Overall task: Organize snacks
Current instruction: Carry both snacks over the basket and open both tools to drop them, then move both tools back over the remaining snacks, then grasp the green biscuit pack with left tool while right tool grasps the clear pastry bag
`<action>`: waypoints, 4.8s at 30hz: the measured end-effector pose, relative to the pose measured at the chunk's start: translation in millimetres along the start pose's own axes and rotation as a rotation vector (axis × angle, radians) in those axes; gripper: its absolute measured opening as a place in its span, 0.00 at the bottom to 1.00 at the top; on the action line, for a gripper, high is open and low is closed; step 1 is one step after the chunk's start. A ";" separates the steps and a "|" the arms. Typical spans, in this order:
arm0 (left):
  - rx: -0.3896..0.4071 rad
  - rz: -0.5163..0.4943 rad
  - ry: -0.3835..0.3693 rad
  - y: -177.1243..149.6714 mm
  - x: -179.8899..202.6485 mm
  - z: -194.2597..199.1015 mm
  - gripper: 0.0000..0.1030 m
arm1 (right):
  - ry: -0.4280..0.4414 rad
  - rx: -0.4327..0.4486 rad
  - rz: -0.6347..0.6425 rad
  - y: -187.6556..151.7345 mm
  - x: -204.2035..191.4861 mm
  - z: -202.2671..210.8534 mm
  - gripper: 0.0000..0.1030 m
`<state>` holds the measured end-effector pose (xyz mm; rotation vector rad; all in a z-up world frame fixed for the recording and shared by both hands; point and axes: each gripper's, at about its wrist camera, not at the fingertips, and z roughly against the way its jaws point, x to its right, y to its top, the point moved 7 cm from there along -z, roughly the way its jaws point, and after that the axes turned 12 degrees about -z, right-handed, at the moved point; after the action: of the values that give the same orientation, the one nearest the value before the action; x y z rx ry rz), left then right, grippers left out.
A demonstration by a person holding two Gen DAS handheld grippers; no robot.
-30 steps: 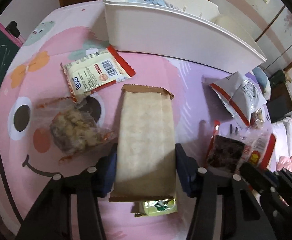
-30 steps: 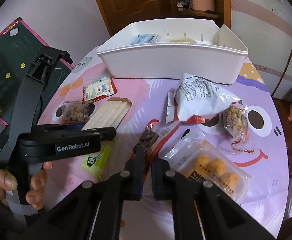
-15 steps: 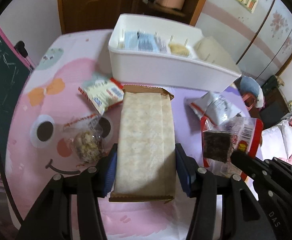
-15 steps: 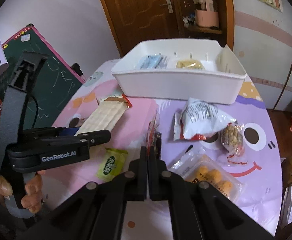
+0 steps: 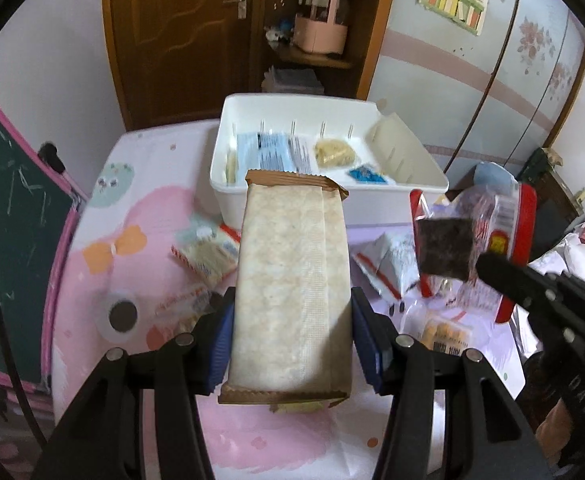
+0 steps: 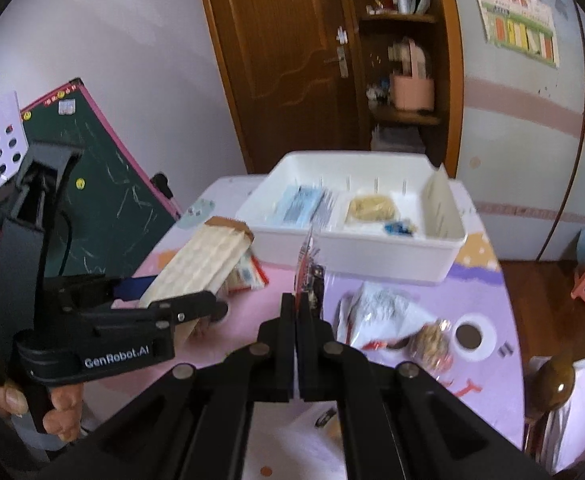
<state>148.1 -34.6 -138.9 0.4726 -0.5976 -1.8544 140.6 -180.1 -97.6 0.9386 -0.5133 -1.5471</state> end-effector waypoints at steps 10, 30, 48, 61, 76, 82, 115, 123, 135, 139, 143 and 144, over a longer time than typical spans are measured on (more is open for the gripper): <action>0.070 -0.067 0.058 70.3 -6.5 16.0 0.50 | -0.023 0.150 0.029 77.3 -2.9 12.8 0.00; 0.145 -0.123 0.158 184.3 -17.0 -16.2 0.50 | -0.086 0.232 0.003 177.9 14.3 -46.1 0.00; 0.033 -0.091 0.220 194.0 -41.9 -108.5 0.91 | -0.155 -0.070 -0.085 144.3 52.3 -152.9 0.02; 0.032 -0.071 0.200 178.7 -41.2 -90.6 0.91 | -0.167 -0.064 -0.131 137.4 55.1 -131.6 0.33; 0.071 -0.045 0.168 161.6 -34.1 -25.3 0.91 | -0.137 -0.004 -0.132 129.8 35.2 -69.0 0.44; 0.126 -0.061 0.141 146.2 -20.8 23.0 0.91 | -0.130 0.023 -0.134 118.3 32.3 -30.0 0.52; -0.040 0.041 0.048 -36.5 0.2 -14.9 0.92 | -0.335 -0.141 -0.399 -73.3 98.8 -19.9 0.98; -0.136 0.046 0.038 -62.2 3.7 -61.9 0.92 | -0.410 -0.216 -0.439 -95.9 115.1 -48.7 1.00; -0.230 -0.001 0.017 -80.6 18.7 -103.5 0.91 | -0.439 -0.296 -0.406 -113.2 119.4 -79.1 1.00; -0.257 0.008 0.005 -84.5 19.6 -110.3 0.79 | -0.445 -0.306 -0.388 -115.7 117.8 -83.2 1.00; -0.266 0.017 0.004 -85.8 18.2 -114.6 0.73 | -0.410 -0.343 -0.428 -120.4 119.2 -88.1 1.00; -0.270 0.015 0.003 -86.0 18.8 -114.8 0.73 | -0.412 -0.352 -0.422 -120.6 119.7 -89.5 1.00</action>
<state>144.7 -47.4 -282.9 0.2913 -0.3403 -1.8847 141.2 -253.8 -274.9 0.4698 -0.3188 -2.1515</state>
